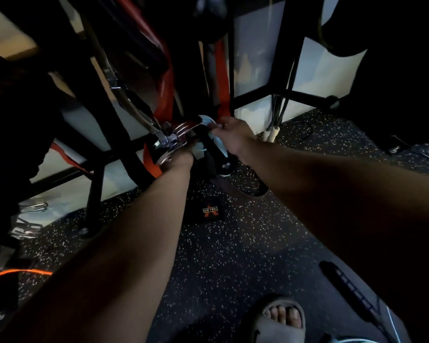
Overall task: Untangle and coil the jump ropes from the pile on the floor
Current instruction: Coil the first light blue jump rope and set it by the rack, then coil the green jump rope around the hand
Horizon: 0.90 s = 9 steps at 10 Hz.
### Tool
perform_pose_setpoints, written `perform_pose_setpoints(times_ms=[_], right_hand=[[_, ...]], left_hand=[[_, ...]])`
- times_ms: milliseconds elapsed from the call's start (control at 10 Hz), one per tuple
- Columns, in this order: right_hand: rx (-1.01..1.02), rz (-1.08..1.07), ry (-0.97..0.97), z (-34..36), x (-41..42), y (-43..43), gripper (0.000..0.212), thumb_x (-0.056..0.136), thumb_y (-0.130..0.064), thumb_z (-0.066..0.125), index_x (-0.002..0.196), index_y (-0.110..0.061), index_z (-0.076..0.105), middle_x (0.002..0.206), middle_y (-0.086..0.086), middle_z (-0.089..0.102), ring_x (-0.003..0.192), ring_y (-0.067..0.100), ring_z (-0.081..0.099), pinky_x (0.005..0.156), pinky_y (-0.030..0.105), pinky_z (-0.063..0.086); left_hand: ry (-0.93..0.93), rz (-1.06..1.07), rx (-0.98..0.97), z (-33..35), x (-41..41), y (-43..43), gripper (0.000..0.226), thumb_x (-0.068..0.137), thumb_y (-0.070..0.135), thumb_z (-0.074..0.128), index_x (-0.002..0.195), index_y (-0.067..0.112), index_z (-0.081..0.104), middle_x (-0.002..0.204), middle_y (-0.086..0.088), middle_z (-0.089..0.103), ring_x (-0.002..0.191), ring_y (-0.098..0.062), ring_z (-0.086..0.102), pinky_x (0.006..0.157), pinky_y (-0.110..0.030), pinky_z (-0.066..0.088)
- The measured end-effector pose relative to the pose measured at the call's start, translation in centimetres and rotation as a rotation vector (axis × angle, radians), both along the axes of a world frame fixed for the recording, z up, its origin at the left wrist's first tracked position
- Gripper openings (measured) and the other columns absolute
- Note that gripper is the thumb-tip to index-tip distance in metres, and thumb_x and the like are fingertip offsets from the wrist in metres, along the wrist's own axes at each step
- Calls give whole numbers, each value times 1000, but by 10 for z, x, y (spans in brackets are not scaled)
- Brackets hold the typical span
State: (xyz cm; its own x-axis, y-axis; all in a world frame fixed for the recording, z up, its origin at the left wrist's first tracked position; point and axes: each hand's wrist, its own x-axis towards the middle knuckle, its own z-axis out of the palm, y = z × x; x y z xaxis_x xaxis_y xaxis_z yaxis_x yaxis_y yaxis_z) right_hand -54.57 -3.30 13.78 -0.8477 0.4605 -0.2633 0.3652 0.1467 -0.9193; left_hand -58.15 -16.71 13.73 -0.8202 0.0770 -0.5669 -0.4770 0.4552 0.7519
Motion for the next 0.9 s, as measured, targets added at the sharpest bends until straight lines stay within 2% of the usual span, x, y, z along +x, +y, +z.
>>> perform_pose_setpoints(times_ms=[100, 200, 300, 400, 500, 600, 700, 800, 900], right_hand=[[11, -14, 42, 7, 17, -1, 36, 90, -38, 70, 123, -24, 66, 107, -9, 70, 95, 11, 66, 90, 29, 54], [39, -41, 7, 15, 57, 1, 46, 94, -34, 64, 137, -22, 55, 125, -4, 65, 99, 14, 65, 88, 32, 55], [91, -28, -16, 20, 90, 1, 34, 97, -30, 60, 130, -19, 60, 117, 1, 68, 82, 12, 65, 69, 23, 53], [68, -53, -36, 28, 148, 1, 23, 97, -31, 61, 116, -21, 68, 106, -7, 72, 84, 9, 65, 74, 22, 51], [92, -27, -76, 38, 188, 5, 20, 96, -34, 61, 113, -25, 67, 103, -5, 74, 84, 11, 68, 70, 28, 56], [83, -63, -88, 64, 249, 11, 14, 98, -32, 59, 109, -25, 65, 95, -7, 73, 75, 10, 69, 54, 20, 49], [96, -111, -84, 78, 290, 13, 12, 99, -32, 58, 106, -25, 64, 91, -8, 72, 74, 13, 68, 53, 20, 48], [149, -175, -74, 94, 342, 18, 9, 97, -29, 60, 99, -22, 66, 85, -6, 70, 75, 15, 66, 60, 22, 48], [182, -217, -86, 106, 378, 21, 9, 96, -30, 62, 95, -23, 67, 86, -3, 71, 77, 15, 66, 67, 25, 51]], left_hand=[[57, 88, -34, 2, 8, -13, 24, 101, 37, 59, 109, 16, 66, 77, 10, 45, 74, -9, 51, 64, -12, 46], [147, 191, -71, 7, 33, -24, 38, 94, 43, 66, 107, 7, 68, 96, -10, 69, 98, -20, 62, 84, -26, 43], [176, 202, 36, 14, 60, -35, 27, 86, 32, 79, 101, 14, 67, 106, -6, 73, 92, -19, 67, 84, -30, 50], [167, 124, 48, 23, 101, -49, 32, 83, 32, 82, 105, 17, 66, 101, 4, 74, 86, -15, 71, 78, -32, 57], [153, 83, 48, 33, 125, -51, 28, 85, 31, 81, 106, 15, 70, 98, 5, 74, 77, -11, 69, 71, -29, 57], [135, -13, 75, 58, 166, -46, 23, 86, 28, 80, 104, 15, 72, 94, 3, 75, 72, -11, 68, 67, -27, 54], [102, -156, 119, 77, 195, -41, 22, 88, 31, 78, 105, 17, 72, 95, 2, 76, 75, -13, 69, 72, -31, 53], [70, -402, 169, 108, 232, -27, 17, 91, 35, 73, 102, 21, 71, 97, 3, 76, 81, -15, 70, 83, -34, 55], [90, -521, 185, 131, 254, -15, 14, 92, 38, 72, 98, 25, 69, 98, 3, 76, 83, -14, 70, 84, -34, 55]])
